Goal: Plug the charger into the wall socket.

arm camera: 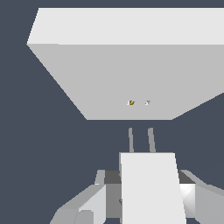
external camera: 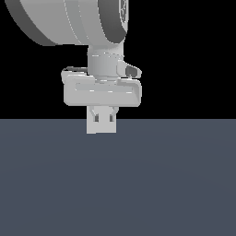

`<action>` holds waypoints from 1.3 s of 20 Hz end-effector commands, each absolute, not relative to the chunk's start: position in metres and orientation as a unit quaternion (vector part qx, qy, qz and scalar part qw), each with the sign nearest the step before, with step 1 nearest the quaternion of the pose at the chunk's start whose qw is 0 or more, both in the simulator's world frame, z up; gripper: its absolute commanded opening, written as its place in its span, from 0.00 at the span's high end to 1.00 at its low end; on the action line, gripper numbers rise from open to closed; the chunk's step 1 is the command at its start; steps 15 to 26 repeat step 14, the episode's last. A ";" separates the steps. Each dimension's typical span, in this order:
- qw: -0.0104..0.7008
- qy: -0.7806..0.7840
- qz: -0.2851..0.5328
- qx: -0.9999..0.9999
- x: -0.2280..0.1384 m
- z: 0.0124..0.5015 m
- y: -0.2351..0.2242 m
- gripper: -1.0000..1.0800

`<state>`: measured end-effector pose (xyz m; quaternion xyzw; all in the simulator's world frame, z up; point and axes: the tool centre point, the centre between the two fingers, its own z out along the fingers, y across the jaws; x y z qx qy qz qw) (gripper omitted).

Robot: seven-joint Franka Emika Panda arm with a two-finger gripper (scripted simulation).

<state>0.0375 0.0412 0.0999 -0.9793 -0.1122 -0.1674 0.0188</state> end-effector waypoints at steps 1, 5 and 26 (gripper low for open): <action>0.019 -0.112 -0.168 -0.979 0.046 0.100 0.043 1.00; 0.018 -0.112 -0.167 -0.979 0.060 0.100 0.047 1.00; 0.019 -0.112 -0.167 -0.979 0.073 0.100 0.049 1.00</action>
